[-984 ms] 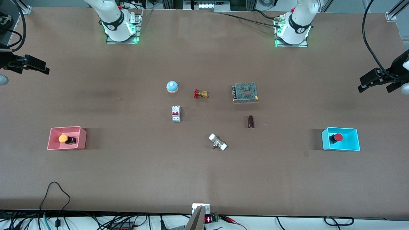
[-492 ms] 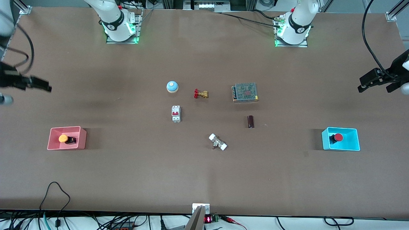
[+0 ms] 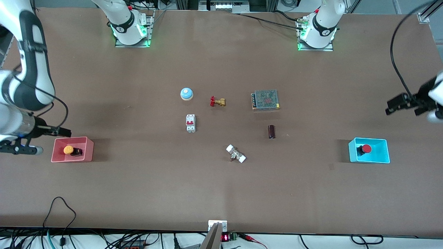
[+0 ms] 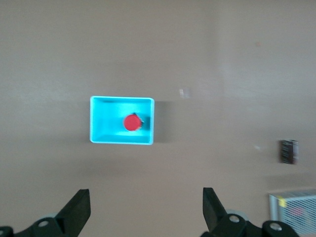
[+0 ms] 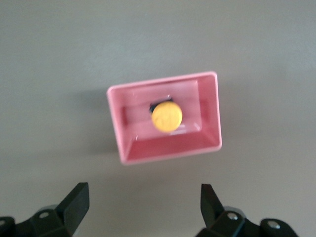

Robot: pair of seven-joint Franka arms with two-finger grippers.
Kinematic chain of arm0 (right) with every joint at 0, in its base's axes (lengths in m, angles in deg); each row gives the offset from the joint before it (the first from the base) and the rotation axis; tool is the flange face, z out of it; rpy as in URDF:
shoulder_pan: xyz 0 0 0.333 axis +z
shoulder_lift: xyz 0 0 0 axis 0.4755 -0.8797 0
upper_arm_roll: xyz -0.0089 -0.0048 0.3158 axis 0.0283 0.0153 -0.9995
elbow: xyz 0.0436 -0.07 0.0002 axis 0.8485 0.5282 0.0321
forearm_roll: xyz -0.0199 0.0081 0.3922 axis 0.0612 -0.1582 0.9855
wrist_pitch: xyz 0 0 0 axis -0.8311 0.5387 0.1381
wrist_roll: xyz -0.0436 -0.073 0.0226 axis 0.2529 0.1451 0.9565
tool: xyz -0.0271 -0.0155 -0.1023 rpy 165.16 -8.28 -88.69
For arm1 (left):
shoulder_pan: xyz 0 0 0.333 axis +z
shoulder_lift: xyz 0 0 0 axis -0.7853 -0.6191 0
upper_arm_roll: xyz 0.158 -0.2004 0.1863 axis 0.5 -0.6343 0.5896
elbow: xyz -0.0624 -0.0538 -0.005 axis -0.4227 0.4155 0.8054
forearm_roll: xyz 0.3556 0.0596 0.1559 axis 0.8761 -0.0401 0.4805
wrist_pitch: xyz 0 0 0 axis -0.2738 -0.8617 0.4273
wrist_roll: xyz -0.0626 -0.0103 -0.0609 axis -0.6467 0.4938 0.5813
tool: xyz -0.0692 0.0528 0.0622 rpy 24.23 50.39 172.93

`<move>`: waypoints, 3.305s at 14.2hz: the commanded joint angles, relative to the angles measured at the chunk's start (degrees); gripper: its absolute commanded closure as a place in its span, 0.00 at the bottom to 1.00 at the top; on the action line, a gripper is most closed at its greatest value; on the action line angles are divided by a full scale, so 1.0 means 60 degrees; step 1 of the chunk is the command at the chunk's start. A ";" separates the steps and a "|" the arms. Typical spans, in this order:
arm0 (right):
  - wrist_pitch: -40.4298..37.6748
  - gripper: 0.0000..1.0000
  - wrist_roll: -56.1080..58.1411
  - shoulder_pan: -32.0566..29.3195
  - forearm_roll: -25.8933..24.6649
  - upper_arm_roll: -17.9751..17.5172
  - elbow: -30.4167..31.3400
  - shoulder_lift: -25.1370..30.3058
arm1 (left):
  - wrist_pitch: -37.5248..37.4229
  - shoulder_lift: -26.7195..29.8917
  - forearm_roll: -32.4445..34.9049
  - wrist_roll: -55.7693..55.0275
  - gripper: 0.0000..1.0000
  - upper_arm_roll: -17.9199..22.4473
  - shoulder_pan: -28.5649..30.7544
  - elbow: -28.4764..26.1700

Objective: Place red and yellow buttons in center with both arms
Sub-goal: 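Lower the right gripper onto the yellow button while the left gripper lowers onto the red, then close the right gripper on the yellow button while the left gripper grips the red, then lift the yellow button with the right gripper while the left gripper lifts the red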

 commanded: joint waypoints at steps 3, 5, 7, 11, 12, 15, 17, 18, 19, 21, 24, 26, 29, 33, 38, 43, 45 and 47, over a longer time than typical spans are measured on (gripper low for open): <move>0.1307 0.00 0.0379 -0.0339 0.0002 -0.0086 -0.0241 -0.1040 | 0.1256 -0.1528 -0.0012 0.0847 0.00 -0.0002 0.0645 0.0216; 0.1818 0.00 0.0539 -0.0412 0.0031 -0.0086 -0.0241 -0.1304 | 0.1668 -0.2187 -0.0012 0.0952 0.00 -0.0002 0.0704 0.0318; 0.2288 0.00 0.0599 -0.0412 0.0046 -0.0086 -0.0241 -0.1568 | 0.1859 -0.2818 0.0003 0.0966 0.00 -0.0002 0.0690 0.0479; 0.2378 0.00 0.0599 -0.0427 0.0075 -0.0100 -0.0241 -0.1788 | 0.2358 -0.3786 0.0163 0.1112 0.00 0.0013 0.0690 0.0480; 0.2392 0.00 0.0614 -0.0514 0.0089 -0.0115 -0.0241 -0.1905 | 0.2416 -0.3947 0.0164 0.1098 0.00 0.0013 0.0690 0.0480; 0.2407 0.00 0.0774 -0.0544 0.0380 -0.0144 -0.0256 -0.2037 | 0.2490 -0.4372 0.0164 0.1083 0.00 0.0013 0.0675 0.0480; 0.2407 0.00 0.1328 -0.0587 0.1024 -0.0144 -0.0241 -0.2169 | 0.2680 -0.4578 0.0179 0.1069 0.00 0.0013 0.0675 0.0480; 0.2407 0.00 0.1578 -0.0602 0.1259 -0.0130 -0.0255 -0.2227 | 0.2681 -0.4637 0.0179 0.1040 0.00 0.0013 0.0675 0.0480; 0.2393 0.00 0.1653 -0.0588 0.1348 -0.0129 -0.0299 -0.2243 | 0.2739 -0.4710 0.0179 0.1039 0.00 0.0013 0.0689 0.0466; 0.2393 0.00 0.1668 -0.0588 0.1349 -0.0129 -0.0475 -0.2257 | 0.2739 -0.4754 0.0164 0.0966 0.01 0.0013 0.0675 0.0480; 0.2378 0.00 0.1668 -0.0602 0.1349 -0.0129 -0.0607 -0.2330 | 0.2739 -0.4740 0.0120 0.0879 0.14 -0.0002 0.0631 0.0495; 0.2378 0.05 0.1668 -0.0602 0.1364 -0.0129 -0.0607 -0.2345 | 0.2739 -0.4740 0.0091 0.0776 0.26 -0.0002 0.0558 0.0509; 0.2378 0.16 0.1668 -0.0661 0.1379 -0.0129 -0.0607 -0.2389 | 0.2739 -0.4725 0.0076 0.0644 0.39 -0.0002 0.0543 0.0553; 0.2320 0.39 0.1799 -0.0661 0.1349 -0.0129 -0.0607 -0.2389 | 0.2754 -0.4725 0.0076 0.0629 0.59 -0.0002 0.0543 0.0553; 0.2158 0.64 0.1975 -0.0646 0.1320 -0.0129 -0.0607 -0.2287 | 0.2725 -0.4259 0.0120 0.0629 0.75 -0.0002 0.0631 0.0510; 0.0597 0.65 0.2238 -0.0602 0.1261 -0.0129 -0.1220 -0.1498 | 0.2578 -0.3277 0.0179 0.0571 0.77 -0.0002 0.0587 0.0509; -0.0765 0.65 0.2196 -0.0530 0.1218 -0.0144 -0.1674 -0.0942 | 0.2083 -0.2954 0.0179 0.0338 0.77 -0.0119 0.0558 0.0509; -0.1691 0.64 0.2152 -0.0223 0.1247 -0.0159 -0.1968 -0.0501 | 0.1628 -0.2719 0.0179 -0.0057 0.77 -0.0338 0.0383 0.0495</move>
